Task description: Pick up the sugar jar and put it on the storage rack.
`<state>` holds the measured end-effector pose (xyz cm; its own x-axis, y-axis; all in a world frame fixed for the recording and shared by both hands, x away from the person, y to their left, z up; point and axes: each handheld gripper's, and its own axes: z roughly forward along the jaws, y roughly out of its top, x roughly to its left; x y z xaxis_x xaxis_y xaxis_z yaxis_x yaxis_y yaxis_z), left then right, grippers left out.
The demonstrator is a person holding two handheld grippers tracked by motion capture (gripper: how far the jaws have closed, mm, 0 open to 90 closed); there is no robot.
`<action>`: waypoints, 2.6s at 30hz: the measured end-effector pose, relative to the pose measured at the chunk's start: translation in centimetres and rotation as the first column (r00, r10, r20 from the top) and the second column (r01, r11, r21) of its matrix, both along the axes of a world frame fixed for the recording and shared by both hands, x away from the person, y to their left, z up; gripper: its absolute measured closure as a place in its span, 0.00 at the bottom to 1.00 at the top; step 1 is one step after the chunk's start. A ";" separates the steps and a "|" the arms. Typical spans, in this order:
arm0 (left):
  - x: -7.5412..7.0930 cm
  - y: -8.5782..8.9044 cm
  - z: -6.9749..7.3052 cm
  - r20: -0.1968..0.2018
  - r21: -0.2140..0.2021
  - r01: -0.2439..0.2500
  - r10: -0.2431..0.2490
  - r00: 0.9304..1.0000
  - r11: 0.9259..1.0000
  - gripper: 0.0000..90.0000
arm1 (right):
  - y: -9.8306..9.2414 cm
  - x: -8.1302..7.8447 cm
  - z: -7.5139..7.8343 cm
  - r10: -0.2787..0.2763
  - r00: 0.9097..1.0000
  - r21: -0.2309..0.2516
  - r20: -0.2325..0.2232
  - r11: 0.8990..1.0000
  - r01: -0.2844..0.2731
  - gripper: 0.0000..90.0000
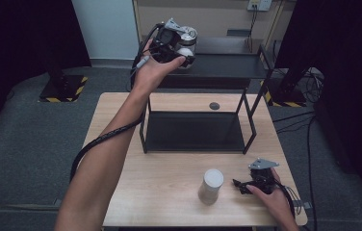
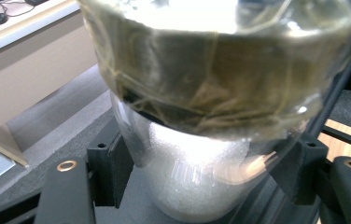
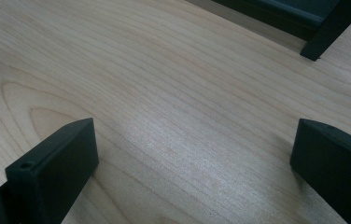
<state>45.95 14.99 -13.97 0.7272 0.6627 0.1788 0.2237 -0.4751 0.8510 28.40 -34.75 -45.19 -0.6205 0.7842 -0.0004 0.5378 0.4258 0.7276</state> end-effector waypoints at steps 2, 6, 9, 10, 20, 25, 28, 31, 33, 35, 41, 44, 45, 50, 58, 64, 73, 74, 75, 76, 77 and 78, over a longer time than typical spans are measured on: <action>0.3 -0.1 -0.2 -0.010 -0.002 0.000 0.000 1.000 1.000 0.34 | 0.0 0.0 0.0 0.000 1.000 0.000 0.000 1.000 0.000 0.01; 0.7 -0.1 -0.6 -0.025 -0.005 -0.007 0.006 1.000 1.000 0.34 | 0.0 0.0 0.0 0.000 1.000 0.000 0.000 1.000 0.000 0.01; 1.0 -0.2 -0.7 -0.035 -0.002 -0.011 0.011 0.999 1.000 0.34 | 0.0 0.0 0.0 0.000 1.000 0.000 0.000 1.000 0.000 0.01; 1.1 -0.2 -0.8 -0.039 -0.001 -0.012 0.012 0.999 1.000 0.34 | 0.0 0.0 0.0 0.000 1.000 0.000 0.000 1.000 0.000 0.01; 1.8 0.4 -0.9 -0.083 -0.039 -0.015 0.012 0.996 0.999 0.34 | 0.0 0.0 0.0 0.000 1.000 0.000 -0.001 1.000 0.000 0.01; 1.9 0.6 -1.0 -0.095 -0.057 -0.020 0.015 0.995 0.998 0.34 | 0.0 0.0 0.0 0.000 1.000 0.000 0.000 1.000 0.000 0.01; 2.1 0.8 -1.2 -0.107 -0.074 -0.024 0.015 0.994 0.997 0.34 | 0.0 0.0 0.0 0.000 1.000 0.000 0.000 1.000 0.000 0.01; 2.4 1.0 -1.2 -0.118 -0.082 -0.023 0.013 0.993 0.996 0.34 | 0.0 0.0 0.0 0.000 1.000 0.000 0.000 1.000 0.000 0.01; 2.3 1.0 -1.2 -0.117 -0.080 -0.023 0.013 0.993 0.997 0.34 | 0.0 0.0 0.0 0.000 1.000 0.000 0.000 1.000 0.000 0.01; 2.4 1.0 -1.3 -0.120 -0.086 -0.025 0.014 0.993 0.996 0.34 | 0.0 0.0 0.0 0.000 1.000 0.000 0.000 1.000 0.000 0.01; 2.1 0.9 -1.4 -0.116 -0.087 -0.043 0.033 0.993 0.995 0.32 | 0.0 0.0 0.0 0.000 1.000 0.000 0.000 1.000 0.000 0.01; 1.8 1.0 -1.7 -0.106 -0.099 -0.052 0.041 0.993 0.994 0.21 | 0.0 0.0 0.0 0.000 1.000 0.000 0.000 1.000 0.000 0.01; 1.5 1.0 -1.6 -0.098 -0.090 -0.054 0.045 0.994 0.994 0.19 | 0.0 0.0 0.0 0.000 1.000 0.000 0.000 1.000 0.000 0.01; 0.3 0.8 -1.2 -0.060 -0.077 -0.056 0.051 0.997 0.995 0.11 | 0.0 0.0 0.0 0.000 1.000 0.000 -0.001 1.000 0.000 0.01; -1.7 0.5 -0.5 -0.028 -0.041 -0.068 0.067 0.997 0.997 0.08 | 0.0 0.0 0.0 0.001 1.000 0.000 0.000 1.000 -0.001 0.01; -3.0 1.3 -0.8 -0.016 -0.063 -0.079 0.078 0.997 0.995 0.08 | 0.0 0.0 0.0 0.000 1.000 0.000 -0.001 1.000 0.000 0.01; -5.0 1.9 -1.2 0.001 -0.064 -0.061 0.061 0.998 0.996 0.08 | 0.0 0.0 0.0 0.000 1.000 0.001 0.000 1.000 0.000 0.01; -5.1 2.1 -1.3 0.003 -0.072 -0.058 0.059 0.998 0.996 0.08 | 0.0 0.0 0.0 0.000 1.000 0.001 0.000 1.000 0.000 0.01; -5.4 2.2 -1.4 0.005 -0.070 -0.057 0.057 0.998 0.996 0.08 | 0.0 0.0 0.0 0.000 1.000 0.000 0.000 1.000 0.000 0.01; -5.6 2.2 -1.5 0.008 -0.069 -0.057 0.058 0.998 0.996 0.08 | 0.0 0.0 0.0 0.000 1.000 0.001 0.000 1.000 0.000 0.01; -5.8 2.3 -1.6 0.013 -0.065 -0.053 0.054 0.998 0.996 0.08 | 0.0 0.0 0.0 0.000 1.000 0.000 0.000 1.000 0.000 0.01; -6.0 2.4 -1.8 0.014 -0.067 -0.050 0.051 0.999 0.997 0.08 | 0.0 0.0 0.0 0.000 1.000 0.001 0.000 1.000 0.000 0.01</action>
<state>39.94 17.35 -15.72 0.6898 0.7095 0.1441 0.2328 -0.4059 0.8838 28.40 -34.75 -45.20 -0.6205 0.7842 0.0000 0.5377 0.4255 0.7279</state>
